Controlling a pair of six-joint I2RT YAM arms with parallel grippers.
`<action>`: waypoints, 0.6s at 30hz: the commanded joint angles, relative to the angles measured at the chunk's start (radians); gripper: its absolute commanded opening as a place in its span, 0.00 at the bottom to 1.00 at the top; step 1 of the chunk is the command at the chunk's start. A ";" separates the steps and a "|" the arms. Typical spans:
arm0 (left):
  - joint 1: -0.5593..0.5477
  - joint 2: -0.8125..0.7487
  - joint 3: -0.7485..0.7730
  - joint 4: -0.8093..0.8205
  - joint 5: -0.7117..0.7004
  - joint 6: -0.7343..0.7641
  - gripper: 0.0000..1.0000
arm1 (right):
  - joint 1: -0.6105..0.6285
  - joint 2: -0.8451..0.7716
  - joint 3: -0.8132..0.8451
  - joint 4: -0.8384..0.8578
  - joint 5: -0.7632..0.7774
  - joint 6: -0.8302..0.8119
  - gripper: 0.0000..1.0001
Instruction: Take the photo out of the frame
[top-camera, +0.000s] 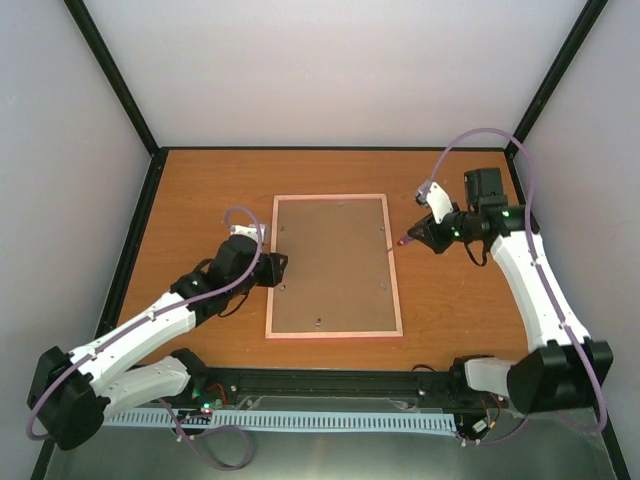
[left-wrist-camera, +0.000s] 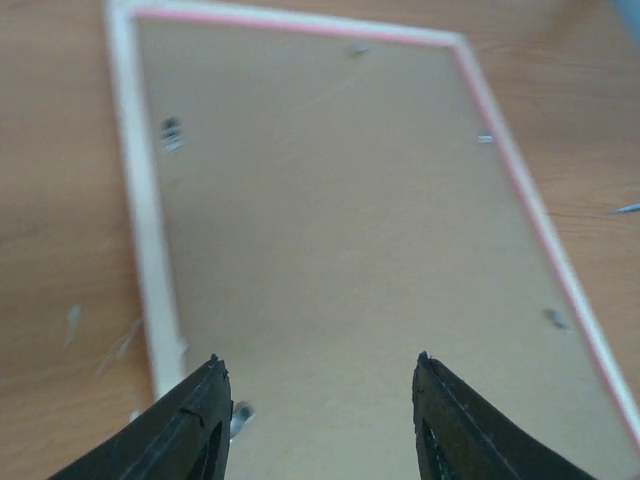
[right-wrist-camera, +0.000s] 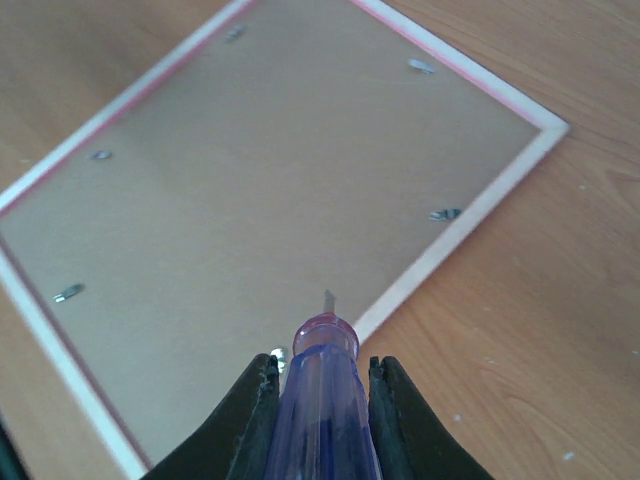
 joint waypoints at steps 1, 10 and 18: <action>-0.002 0.029 0.011 -0.166 -0.182 -0.204 0.51 | 0.004 0.118 0.059 0.107 0.102 0.049 0.03; -0.003 0.063 -0.158 -0.082 -0.071 -0.317 0.52 | 0.009 0.274 0.117 0.188 0.134 0.063 0.03; -0.003 0.097 -0.216 -0.027 -0.038 -0.330 0.51 | 0.016 0.350 0.149 0.225 0.116 0.078 0.03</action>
